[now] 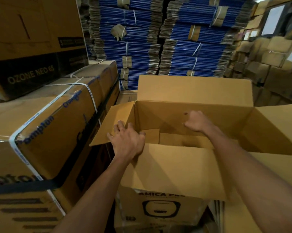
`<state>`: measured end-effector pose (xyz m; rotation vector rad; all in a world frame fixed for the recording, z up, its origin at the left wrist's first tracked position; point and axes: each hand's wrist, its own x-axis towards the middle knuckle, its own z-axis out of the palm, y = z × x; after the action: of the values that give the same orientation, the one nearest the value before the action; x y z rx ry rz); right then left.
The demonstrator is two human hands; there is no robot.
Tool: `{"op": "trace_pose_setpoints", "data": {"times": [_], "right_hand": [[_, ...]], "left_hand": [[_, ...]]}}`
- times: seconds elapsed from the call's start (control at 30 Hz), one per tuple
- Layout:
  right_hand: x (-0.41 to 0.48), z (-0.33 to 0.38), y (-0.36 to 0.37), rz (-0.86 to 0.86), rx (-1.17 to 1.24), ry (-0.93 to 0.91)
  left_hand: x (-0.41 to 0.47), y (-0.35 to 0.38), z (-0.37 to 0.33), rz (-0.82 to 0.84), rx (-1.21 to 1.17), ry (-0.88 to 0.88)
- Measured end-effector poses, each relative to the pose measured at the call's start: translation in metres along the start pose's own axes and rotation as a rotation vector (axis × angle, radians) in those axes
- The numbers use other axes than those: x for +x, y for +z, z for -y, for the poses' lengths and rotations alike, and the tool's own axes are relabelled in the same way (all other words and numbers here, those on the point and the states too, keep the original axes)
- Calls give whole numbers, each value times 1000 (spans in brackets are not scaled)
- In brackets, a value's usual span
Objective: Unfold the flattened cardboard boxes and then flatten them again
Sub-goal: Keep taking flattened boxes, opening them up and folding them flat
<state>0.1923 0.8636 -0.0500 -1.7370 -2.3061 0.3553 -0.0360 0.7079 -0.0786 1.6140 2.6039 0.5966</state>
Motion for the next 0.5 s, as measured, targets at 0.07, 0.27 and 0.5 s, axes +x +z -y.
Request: {"op": "trace_pose_setpoints", "data": {"times": [0.07, 0.27, 0.5], "right_hand": [[-30, 6, 3, -85, 71, -33], [-112, 3, -3, -427, 83, -58], [-197, -90, 16, -677, 6, -50]], "left_hand": [[0, 0, -1, 5, 2, -4], [-9, -2, 5, -48, 12, 39], [-42, 10, 24, -357, -386, 238]]}}
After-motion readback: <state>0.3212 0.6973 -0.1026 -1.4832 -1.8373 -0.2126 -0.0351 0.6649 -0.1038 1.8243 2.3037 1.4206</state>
